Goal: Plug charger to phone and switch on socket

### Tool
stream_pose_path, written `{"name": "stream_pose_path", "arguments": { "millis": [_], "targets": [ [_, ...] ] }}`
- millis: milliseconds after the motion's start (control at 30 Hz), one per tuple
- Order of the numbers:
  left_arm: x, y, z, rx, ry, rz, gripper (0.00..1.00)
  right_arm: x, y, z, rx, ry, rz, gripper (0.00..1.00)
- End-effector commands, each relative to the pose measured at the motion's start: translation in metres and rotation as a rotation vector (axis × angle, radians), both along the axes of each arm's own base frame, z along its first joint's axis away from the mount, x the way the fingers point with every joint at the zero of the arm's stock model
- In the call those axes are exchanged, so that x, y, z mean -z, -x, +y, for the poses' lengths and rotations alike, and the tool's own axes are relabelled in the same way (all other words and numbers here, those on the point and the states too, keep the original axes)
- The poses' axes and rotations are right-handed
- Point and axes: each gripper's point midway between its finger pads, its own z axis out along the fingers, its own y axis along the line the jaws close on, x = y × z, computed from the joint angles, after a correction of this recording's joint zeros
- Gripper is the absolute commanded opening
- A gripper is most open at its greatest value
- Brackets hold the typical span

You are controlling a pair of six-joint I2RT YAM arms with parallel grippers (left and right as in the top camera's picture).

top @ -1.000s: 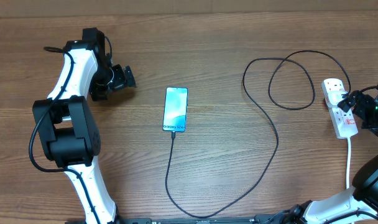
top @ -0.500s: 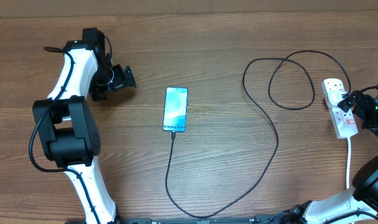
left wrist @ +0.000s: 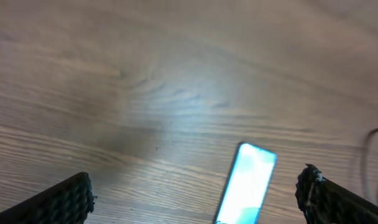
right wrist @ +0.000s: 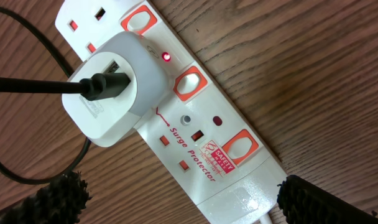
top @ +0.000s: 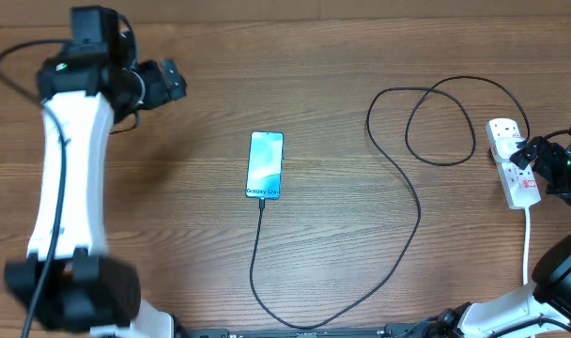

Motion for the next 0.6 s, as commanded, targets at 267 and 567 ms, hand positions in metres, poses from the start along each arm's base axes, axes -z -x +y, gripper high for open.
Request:
{"name": "stream_pose_path", "arguments": {
  "millis": [267,567],
  "targets": [
    [-0.066,0.023,-0.005,-0.001,-0.018,-0.165,1.0,-0.011,-0.004,-0.004,-0.007,0.028,-0.027,1.0],
    [-0.1,0.041,-0.007,0.0,-0.023,-0.256,1.0,-0.011,-0.004,-0.004,-0.007,0.028,-0.027,1.0]
  ]
}}
